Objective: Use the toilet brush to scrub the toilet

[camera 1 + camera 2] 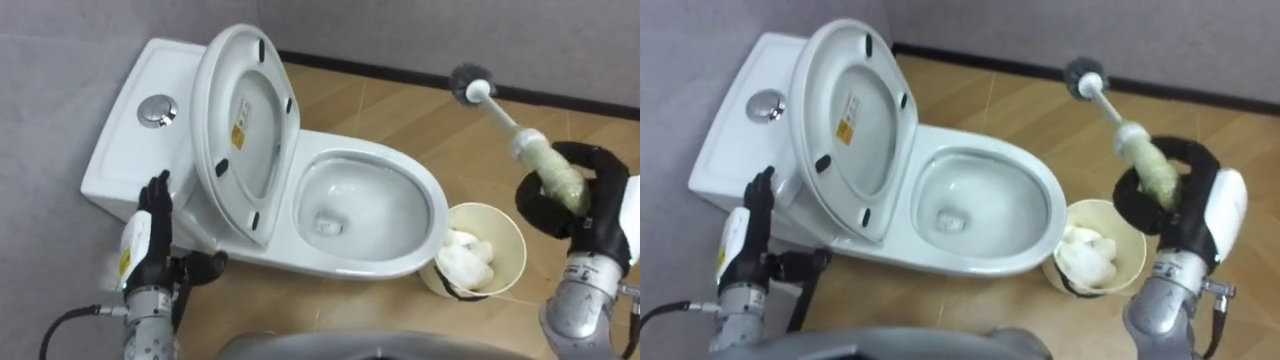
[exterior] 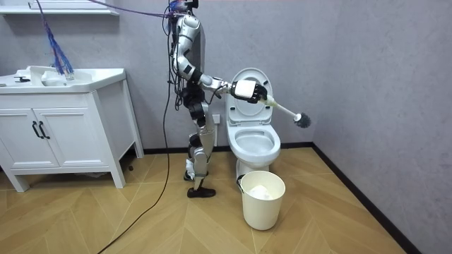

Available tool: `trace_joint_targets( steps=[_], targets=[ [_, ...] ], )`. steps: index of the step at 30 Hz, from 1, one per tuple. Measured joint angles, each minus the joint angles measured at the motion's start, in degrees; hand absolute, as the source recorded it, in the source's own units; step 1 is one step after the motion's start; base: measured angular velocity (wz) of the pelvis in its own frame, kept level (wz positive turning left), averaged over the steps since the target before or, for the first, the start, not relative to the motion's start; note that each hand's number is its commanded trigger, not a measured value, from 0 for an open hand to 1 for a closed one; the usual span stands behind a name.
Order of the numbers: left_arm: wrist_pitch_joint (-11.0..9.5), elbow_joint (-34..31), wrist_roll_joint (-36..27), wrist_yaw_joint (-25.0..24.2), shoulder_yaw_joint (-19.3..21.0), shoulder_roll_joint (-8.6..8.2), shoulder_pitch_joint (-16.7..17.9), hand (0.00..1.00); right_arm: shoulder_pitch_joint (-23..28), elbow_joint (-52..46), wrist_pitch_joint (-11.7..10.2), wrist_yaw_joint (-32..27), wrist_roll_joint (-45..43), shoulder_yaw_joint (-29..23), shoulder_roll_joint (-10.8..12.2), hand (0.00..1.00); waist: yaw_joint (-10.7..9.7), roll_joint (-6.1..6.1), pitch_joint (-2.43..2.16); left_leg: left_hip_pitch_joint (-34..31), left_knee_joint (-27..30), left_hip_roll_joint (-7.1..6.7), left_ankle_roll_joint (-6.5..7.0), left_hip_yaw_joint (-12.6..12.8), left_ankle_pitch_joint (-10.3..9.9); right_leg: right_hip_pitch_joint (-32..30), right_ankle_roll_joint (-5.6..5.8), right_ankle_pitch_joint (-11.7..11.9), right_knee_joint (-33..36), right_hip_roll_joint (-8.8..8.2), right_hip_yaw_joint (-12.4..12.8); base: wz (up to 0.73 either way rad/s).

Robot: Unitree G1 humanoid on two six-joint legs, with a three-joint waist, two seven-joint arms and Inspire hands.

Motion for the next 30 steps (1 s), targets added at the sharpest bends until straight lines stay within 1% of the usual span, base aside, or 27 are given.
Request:
trace_joint_targets(
  steps=[2,4,5,6,7,8,11,15,17,18,19,20,21,22,23,24,25,26,27,28,29,30],
  targets=[
    [-0.89,-0.1,-4.52,-0.86,0.22,-0.65,0.05,0.0,0.2,1.3,-1.12,-1.9,1.65,-1.02,1.15,1.0,-0.02,0.01,0.02,0.6,0.0,0.02,-0.01,-0.07,-0.01,0.64,0.06,0.06,-0.85,0.17,0.15,0.02],
    [-1.8,-0.1,-7.7,-1.6,0.23,-0.91,0.1,0.0,1.0,1.35,-1.33,-2.8,2.64,-1.06,1.27,1.0,0.08,0.08,0.06,0.94,-0.05,0.03,-0.12,-0.07,-0.12,0.89,0.1,0.02,-0.89,0.18,0.16,0.0],
    [-2.5,0.06,-9.93,-1.88,0.23,-0.93,0.2,0.0,1.43,1.75,-1.78,-2.98,3.19,-1.05,1.28,1.0,0.09,0.06,0.07,1.12,-0.25,0.04,-0.12,-0.01,-0.12,0.93,0.1,0.02,-0.93,0.23,0.27,-0.05],
    [-3.53,0.6,-12.14,-2.41,0.27,-0.93,0.21,0.0,1.23,3.74,-2.84,-3.3,3.84,-1.06,1.27,1.0,0.1,-0.02,0.08,1.39,-0.37,0.05,-0.12,-0.01,-0.12,1.14,0.1,0.02,-0.99,0.27,0.34,-0.03],
    [-3.87,0.76,-12.94,-2.73,0.32,-0.96,0.21,0.0,1.11,4.82,-3.09,-3.39,4.34,-1.08,1.27,1.0,0.13,-0.06,0.07,1.5,-0.38,0.05,-0.12,-0.04,-0.12,1.31,0.1,0.02,-1.07,0.27,0.33,0.0],
    [-4.6,1.08,-14.57,-3.69,0.54,-1.07,0.21,0.0,0.84,6.93,-3.1,-3.53,5.23,-1.12,1.27,1.0,0.3,-0.05,0.06,1.69,-0.38,0.05,-0.12,-0.05,-0.12,1.71,0.1,0.02,-1.39,0.29,0.33,0.0],
    [-5.63,1.35,-17.08,-6.57,2.04,-1.37,0.2,0.0,0.67,11.9,-3.04,-3.55,6.42,-1.09,1.41,1.0,0.75,0.0,0.06,1.82,-0.38,0.07,-0.12,-0.06,-0.12,1.95,0.09,0.05,-1.64,0.37,0.32,0.0],
    [-5.75,1.4,-21.5,-9.31,2.68,-1.43,0.18,0.0,1.07,14.68,-2.14,-3.64,8.24,-1.11,1.9,1.0,1.66,0.16,0.07,2.6,-0.35,0.07,-0.12,-0.06,-0.12,2.72,0.05,0.03,-1.72,0.35,0.31,-0.03],
    [-6.37,1.67,-26.12,-11.46,3.88,-2.02,0.05,0.0,-0.07,16.61,-2.06,-4.05,8.73,-1.1,2.74,1.0,1.94,0.2,0.08,2.89,-0.32,0.12,-0.13,-0.07,-0.11,2.83,-0.08,0.07,-1.68,0.39,0.34,-0.05],
    [-6.51,1.81,-27.14,-11.99,4.48,-2.42,0.02,0.0,-0.38,17.0,-1.81,-4.07,8.98,-1.1,2.95,1.0,2.0,0.27,0.09,3.02,-0.31,0.13,-0.13,-0.07,-0.11,2.96,-0.1,0.07,-1.7,0.39,0.36,-0.05],
    [-6.97,2.3,-30.39,-13.09,5.46,-2.96,-0.06,0.0,-0.47,17.09,-1.39,-4.07,9.11,-1.1,3.22,1.0,2.12,0.44,0.1,3.15,-0.23,0.11,-0.12,-0.05,-0.11,3.11,-0.12,-0.02,-1.69,0.36,0.42,0.0],
    [-6.98,2.72,-33.81,-14.25,7.15,-3.52,-0.19,0.0,-0.49,17.07,-1.23,-4.07,9.14,-1.09,3.32,1.0,2.18,0.6,0.11,3.12,-0.15,0.08,-0.12,-0.05,-0.12,3.1,-0.1,-0.15,-1.7,0.31,0.42,0.0],
    [-6.98,3.27,-35.52,-14.64,7.9,-3.59,-0.37,0.0,-0.51,17.03,-1.14,-4.07,9.28,-1.09,3.32,1.0,2.19,0.68,0.11,3.09,-0.14,0.08,-0.12,-0.05,-0.12,3.08,-0.09,-0.18,-1.7,0.3,0.42,0.0],
    [-6.83,5.4,-39.14,-15.35,9.56,-3.58,-0.88,0.0,-0.58,17.03,-0.95,-4.1,9.92,-1.09,3.32,1.0,2.19,0.78,0.11,2.99,-0.07,0.05,-0.12,-0.06,-0.12,3.04,-0.07,-0.2,-1.71,0.28,0.41,0.0],
    [-4.4,8.45,-42.73,-15.5,10.74,-3.51,-0.99,0.0,-0.79,17.21,-0.89,-4.11,10.52,-1.09,3.33,1.0,2.05,0.92,0.11,2.81,-0.05,0.01,-0.12,-0.28,-0.13,2.87,-0.06,-0.21,-1.71,0.25,0.47,0.0],
    [-2.94,10.04,-44.61,-15.54,11.09,-3.57,-0.92,0.0,-0.95,17.6,-0.93,-4.17,10.65,-1.09,3.32,1.0,1.98,0.94,0.09,2.56,-0.02,-0.01,-0.12,-0.37,-0.13,2.64,-0.06,-0.2,-1.67,0.22,0.49,0.0],
    [0.42,13.05,-48.41,-15.27,11.76,-3.94,-0.42,0.0,-1.54,19.26,-0.9,-4.49,10.72,-1.1,3.35,1.0,1.82,0.83,0.17,2.22,-0.01,-0.04,-0.18,-0.41,-0.17,2.3,0.01,-0.16,-1.66,0.17,0.38,0.06],
    [3.12,14.46,-51.27,-14.98,11.72,-4.02,0.46,0.0,-1.93,21.37,-0.62,-4.65,10.74,-1.15,3.52,1.0,1.37,0.86,0.15,2.13,0.01,-0.05,-0.21,-0.53,-0.36,2.29,0.05,-0.14,-1.67,0.16,0.19,0.14],
    [4.38,15.19,-53.8,-14.95,11.75,-4.09,1.52,0.0,-1.99,23.65,-0.41,-4.65,10.79,-1.13,3.66,1.0,1.6,0.69,0.2,2.04,0.05,-0.09,-0.21,-0.61,-0.45,2.44,0.16,-0.21,-1.78,0.1,-0.15,0.19],
    [4.73,15.49,-54.73,-14.85,11.76,-4.11,1.8,0.0,-2.09,24.9,-0.29,-4.59,10.79,-1.1,3.71,1.0,1.69,0.55,0.29,1.98,0.04,-0.12,-0.19,-0.75,-0.48,2.53,0.18,-0.22,-1.84,0.04,-0.45,0.23],
    [5.34,16.0,-56.15,-14.41,11.81,-4.11,1.84,0.0,-2.29,26.65,0.34,-4.53,10.98,-1.09,3.73,1.0,1.9,0.63,0.47,1.78,0.03,-0.15,-0.15,-1.28,-0.61,2.51,0.21,-0.21,-1.82,0.0,-0.88,0.18],
    [5.54,16.14,-56.35,-13.92,11.9,-4.11,1.77,0.0,-2.41,27.17,0.66,-4.5,11.01,-1.09,3.73,1.0,1.92,0.56,0.41,1.72,0.03,-0.18,-0.15,-1.55,-0.65,2.48,0.22,-0.2,-1.82,-0.06,-1.1,0.16]
  ],
)
